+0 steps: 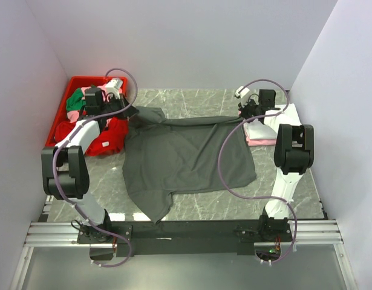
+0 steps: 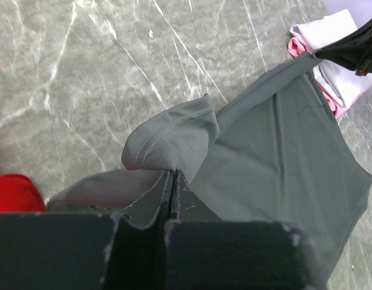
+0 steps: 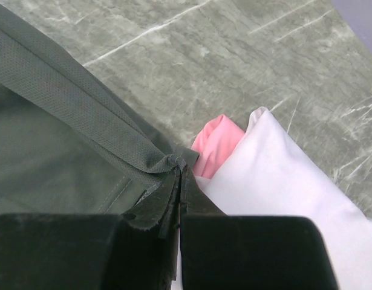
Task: Fold and stack the t-shirts
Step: Fold the tshirt
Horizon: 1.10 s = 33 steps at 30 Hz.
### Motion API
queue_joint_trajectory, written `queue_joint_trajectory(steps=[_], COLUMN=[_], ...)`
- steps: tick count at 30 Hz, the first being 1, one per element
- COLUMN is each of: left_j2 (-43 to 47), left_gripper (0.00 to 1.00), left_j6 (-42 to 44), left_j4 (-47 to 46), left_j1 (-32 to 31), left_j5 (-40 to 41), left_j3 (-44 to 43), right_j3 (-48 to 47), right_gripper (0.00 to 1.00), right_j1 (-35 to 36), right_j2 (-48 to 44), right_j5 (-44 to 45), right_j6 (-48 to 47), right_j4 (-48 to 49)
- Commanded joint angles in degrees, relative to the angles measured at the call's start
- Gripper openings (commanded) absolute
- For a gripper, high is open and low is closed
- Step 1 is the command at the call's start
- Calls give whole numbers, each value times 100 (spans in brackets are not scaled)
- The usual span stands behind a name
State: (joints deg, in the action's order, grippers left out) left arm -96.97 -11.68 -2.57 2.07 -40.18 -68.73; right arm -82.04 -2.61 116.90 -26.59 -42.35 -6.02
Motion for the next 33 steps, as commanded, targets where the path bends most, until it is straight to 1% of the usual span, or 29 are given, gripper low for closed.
queue_joint_trajectory(steps=[1,13,18,27,33], left_j2=[433,723,679,565,486], left_gripper=[1,1,1,1,1], left_j6=[122,210,193,219,333], left_j4=[-16,160,178,222,239], left_j1=[22,22,13,-4,-136], left_j5=[2,195,292,441,590], left_j3=[105,430,492,457,448], right_j3=[100,329,452,672,760], right_gripper=[0,0,0,0,0], right_j1=[-55,-73,-82,-82,-99], right_j2=[-431,-598,-712,-801,-853], right_j5=[-198,-277,-364,-391,-356], right_j6=[-72,-247,-388,-371,-344], right_j4=[198,58,-101,-57,-13])
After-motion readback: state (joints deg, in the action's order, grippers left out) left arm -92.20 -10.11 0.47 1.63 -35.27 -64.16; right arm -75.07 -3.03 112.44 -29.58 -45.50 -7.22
